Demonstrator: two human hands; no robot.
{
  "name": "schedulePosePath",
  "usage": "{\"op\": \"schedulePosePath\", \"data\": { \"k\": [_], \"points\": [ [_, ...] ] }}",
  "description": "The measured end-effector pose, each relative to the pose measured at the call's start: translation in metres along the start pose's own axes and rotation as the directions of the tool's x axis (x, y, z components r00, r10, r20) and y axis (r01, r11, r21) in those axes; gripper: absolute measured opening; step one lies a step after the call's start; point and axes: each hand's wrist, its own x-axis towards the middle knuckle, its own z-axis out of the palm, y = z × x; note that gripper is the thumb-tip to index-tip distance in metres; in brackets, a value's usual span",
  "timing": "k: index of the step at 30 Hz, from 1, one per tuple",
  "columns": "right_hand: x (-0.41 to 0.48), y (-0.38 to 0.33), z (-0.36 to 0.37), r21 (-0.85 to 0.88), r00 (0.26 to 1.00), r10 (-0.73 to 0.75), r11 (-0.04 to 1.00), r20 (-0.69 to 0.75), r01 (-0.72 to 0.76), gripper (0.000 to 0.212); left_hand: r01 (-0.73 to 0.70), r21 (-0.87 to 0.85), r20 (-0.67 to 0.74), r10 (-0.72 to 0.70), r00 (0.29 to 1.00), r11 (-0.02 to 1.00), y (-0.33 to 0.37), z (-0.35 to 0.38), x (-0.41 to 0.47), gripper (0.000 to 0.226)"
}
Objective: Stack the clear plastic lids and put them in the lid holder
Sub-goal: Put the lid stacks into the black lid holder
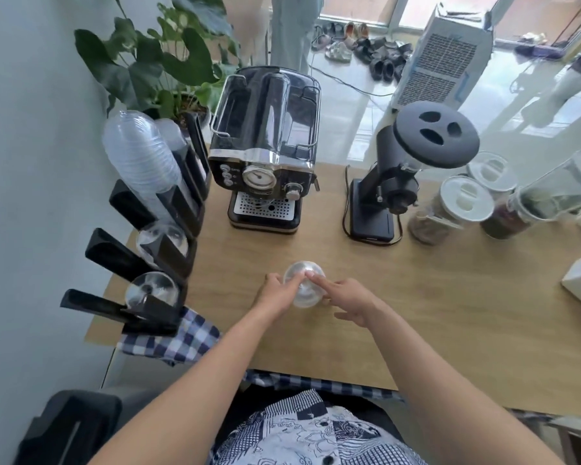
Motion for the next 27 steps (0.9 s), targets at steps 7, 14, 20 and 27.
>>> {"op": "schedulePosePath", "data": {
  "k": [7,14,20,27],
  "points": [
    [0.005,0.01,0.004,0.128,0.998,0.012,0.992,0.055,-0.019,0.076,0.064,-0.206,0.181,-0.026,0.983,0.976,-0.018,-0.014,0.011,0.109],
    [0.007,0.012,0.021,0.139,0.998,-0.026,0.99,0.05,0.018,0.112,0.035,-0.259,0.301,0.047,0.952,0.965,-0.029,-0.043,0.008,0.099],
    [-0.001,0.002,0.045,0.174,0.998,-0.05,0.984,0.034,0.043,0.126,-0.008,-0.267,0.334,0.1,0.937,0.964,-0.029,-0.068,0.0,0.07],
    [-0.015,0.006,0.069,0.24,0.997,-0.071,0.968,-0.013,0.072,0.119,-0.005,-0.18,0.34,0.067,0.938,0.984,-0.039,-0.077,0.009,0.092]
  ]
}}
